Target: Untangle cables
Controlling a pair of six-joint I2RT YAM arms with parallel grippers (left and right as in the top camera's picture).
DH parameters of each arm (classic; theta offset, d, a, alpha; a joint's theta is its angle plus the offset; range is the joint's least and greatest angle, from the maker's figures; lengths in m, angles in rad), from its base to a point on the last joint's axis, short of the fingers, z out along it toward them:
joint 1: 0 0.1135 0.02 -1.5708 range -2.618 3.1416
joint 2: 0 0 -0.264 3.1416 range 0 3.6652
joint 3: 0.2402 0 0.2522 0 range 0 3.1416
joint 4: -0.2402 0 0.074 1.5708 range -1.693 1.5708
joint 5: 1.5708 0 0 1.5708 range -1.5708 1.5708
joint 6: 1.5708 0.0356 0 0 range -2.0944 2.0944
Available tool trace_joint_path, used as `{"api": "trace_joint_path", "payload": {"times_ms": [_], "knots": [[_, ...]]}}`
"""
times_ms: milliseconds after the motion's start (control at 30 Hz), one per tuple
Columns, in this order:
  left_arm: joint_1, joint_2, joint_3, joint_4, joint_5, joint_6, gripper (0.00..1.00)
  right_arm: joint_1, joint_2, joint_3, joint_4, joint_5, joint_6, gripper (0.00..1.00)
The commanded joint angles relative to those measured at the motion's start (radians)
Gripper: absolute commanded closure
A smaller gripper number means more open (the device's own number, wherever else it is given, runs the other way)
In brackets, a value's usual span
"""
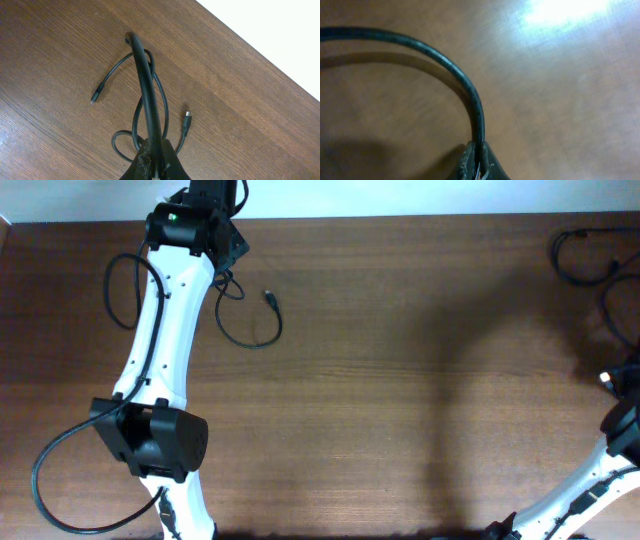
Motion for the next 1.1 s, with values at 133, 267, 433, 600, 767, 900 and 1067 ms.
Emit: {"api": "trace_joint_path", "payload": {"times_ms": [133, 267, 433, 600, 767, 900, 1067], "knots": [[-0.003, -0.008, 0.001, -0.001, -0.018, 0.013, 1.00, 0.186, 0.002, -0.007, 0.157, -0.013, 0.003, 0.96], [-0.003, -0.008, 0.001, -0.001, -0.019, 0.013, 1.00, 0.232, 0.002, -0.007, 0.203, 0.010, 0.002, 0.96], [-0.003, -0.008, 0.001, -0.001, -0.018, 0.013, 1.00, 0.237, -0.010, 0.003, 0.198, 0.017, -0.170, 0.33], [-0.003, -0.008, 0.001, 0.000, -0.018, 0.013, 1.00, 0.237, -0.111, 0.057, 0.159, 0.026, -0.345, 0.32], [-0.015, -0.008, 0.001, 0.016, 0.002, 0.022, 1.00, 0.269, -0.321, 0.115, 0.143, 0.024, -0.669, 0.32], [-0.085, -0.008, 0.001, 0.121, 0.107, 0.102, 1.00, 0.365, -0.474, 0.120, 0.139, 0.005, -0.943, 0.32], [-0.293, -0.001, 0.001, 0.210, 0.124, 0.109, 1.00, 0.475, -0.557, 0.120, 0.106, 0.005, -0.966, 0.32]]}}
